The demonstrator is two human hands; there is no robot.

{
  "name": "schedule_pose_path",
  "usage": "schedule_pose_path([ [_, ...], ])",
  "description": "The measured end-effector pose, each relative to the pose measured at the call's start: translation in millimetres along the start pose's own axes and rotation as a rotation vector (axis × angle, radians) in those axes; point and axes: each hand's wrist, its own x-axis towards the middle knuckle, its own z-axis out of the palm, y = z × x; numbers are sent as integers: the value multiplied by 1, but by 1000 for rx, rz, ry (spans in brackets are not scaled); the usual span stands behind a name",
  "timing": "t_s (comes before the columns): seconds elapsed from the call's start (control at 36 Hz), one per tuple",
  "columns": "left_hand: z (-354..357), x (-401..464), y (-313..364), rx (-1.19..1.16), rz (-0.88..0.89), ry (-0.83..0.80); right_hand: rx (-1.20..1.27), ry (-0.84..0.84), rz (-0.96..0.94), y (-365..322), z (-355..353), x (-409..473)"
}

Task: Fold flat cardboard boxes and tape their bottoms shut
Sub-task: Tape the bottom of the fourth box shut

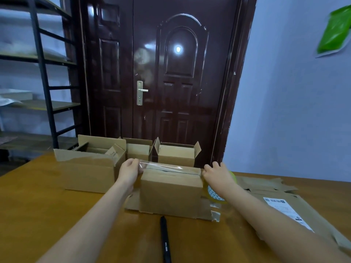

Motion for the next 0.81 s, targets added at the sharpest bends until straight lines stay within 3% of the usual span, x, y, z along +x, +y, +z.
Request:
schedule_pose_path([
  [0.22, -3, 4, -4, 14, -12, -37, -1, 5, -7, 0, 2, 2],
  [0.81, 0, 6, -33, -6, -315, -217, 208, 76, 100, -15, 16, 2],
])
